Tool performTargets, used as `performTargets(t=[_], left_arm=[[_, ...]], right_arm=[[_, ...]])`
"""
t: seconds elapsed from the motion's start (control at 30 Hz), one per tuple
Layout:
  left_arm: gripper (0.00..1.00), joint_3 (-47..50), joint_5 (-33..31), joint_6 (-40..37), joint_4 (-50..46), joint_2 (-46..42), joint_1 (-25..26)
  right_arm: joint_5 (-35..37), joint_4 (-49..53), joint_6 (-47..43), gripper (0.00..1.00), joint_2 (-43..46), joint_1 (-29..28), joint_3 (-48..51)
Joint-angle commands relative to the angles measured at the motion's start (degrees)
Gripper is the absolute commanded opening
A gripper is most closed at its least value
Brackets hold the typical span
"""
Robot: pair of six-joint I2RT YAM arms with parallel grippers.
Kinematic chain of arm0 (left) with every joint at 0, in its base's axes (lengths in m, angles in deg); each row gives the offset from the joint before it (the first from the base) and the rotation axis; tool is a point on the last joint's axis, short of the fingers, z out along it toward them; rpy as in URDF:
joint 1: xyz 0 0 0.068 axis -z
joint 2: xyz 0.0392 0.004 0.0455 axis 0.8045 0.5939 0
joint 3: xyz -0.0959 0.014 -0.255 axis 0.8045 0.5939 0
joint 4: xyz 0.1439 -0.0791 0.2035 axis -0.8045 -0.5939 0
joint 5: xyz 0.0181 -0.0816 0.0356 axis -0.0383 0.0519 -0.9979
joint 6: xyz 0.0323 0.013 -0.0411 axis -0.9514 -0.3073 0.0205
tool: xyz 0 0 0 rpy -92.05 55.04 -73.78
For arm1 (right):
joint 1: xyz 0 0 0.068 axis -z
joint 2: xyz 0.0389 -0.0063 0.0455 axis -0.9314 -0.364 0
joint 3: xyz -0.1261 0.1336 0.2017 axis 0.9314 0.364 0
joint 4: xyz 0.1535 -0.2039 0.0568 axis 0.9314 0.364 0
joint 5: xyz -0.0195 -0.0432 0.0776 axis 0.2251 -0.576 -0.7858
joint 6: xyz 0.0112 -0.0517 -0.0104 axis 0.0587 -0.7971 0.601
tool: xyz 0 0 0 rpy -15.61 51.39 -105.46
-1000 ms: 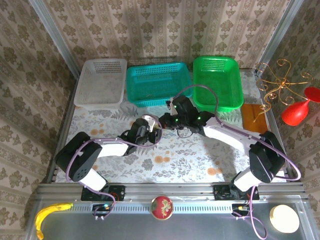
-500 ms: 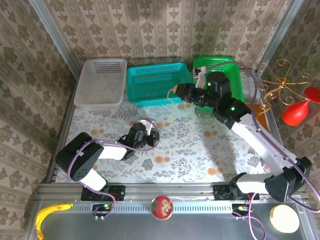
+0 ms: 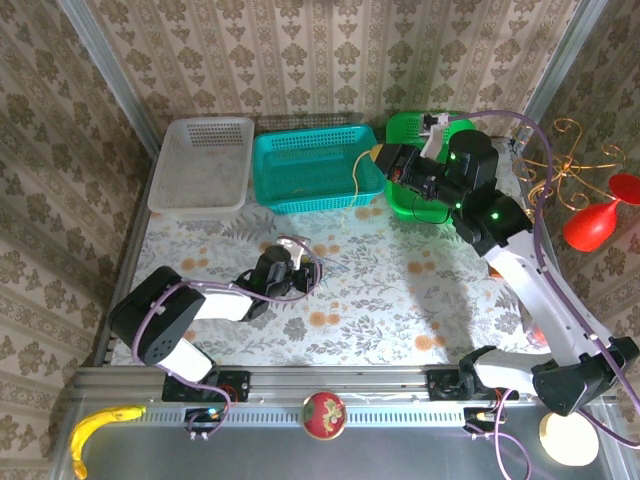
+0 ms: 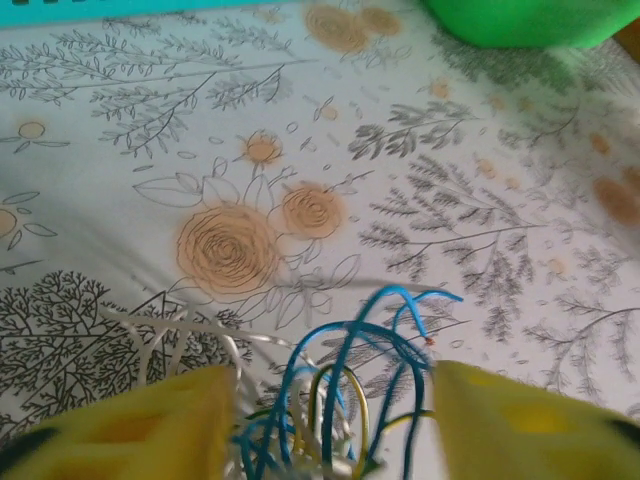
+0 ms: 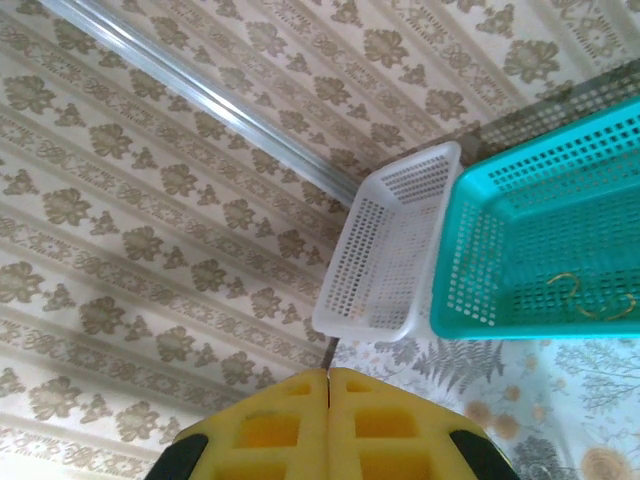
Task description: Untangle the cables
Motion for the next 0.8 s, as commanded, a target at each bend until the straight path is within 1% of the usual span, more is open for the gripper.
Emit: performTargets(t=[0.0, 0.07, 0.1, 0.3, 0.43, 0.57, 0.77], left_arm=[[0.77, -3.6, 1.3, 1.8, -5.3, -5.7, 0.0], [0.91, -5.2, 0.5, 2.2, -9.8, -9.2, -0.2], [0.99, -5.7, 0.1, 2.5, -11.5, -10.6, -0.3], [1.00, -7.9, -2.7, 5.8, -21.7, -18.8, -2.2], [1.00, -7.5, -6.1, 9.7, -26.2, -23.4, -3.8], [1.00, -5.6, -6.8, 13.2, -27.4, -27.0, -5.7], [1.00, -3.4, -6.8, 15.3, -27.3, -31.3, -7.5]], right_arm=[[3.0, 0.1, -3.0, 0.00, -1.2, 0.3, 0.2], [3.7, -0.2, -3.9, 0.00, -2.3, 0.4, 0.0], [3.9, -0.4, -4.4, 0.00, -3.0, 0.4, -0.2], [6.1, -0.8, -7.6, 0.00, -7.5, 0.4, -3.0], [5.7, -1.1, -9.0, 0.00, -13.8, 0.3, -7.5], [5.7, -2.1, -9.7, 0.00, -20.0, 0.0, -12.5], [7.2, -3.5, -10.3, 0.00, -30.6, -0.7, -22.2]])
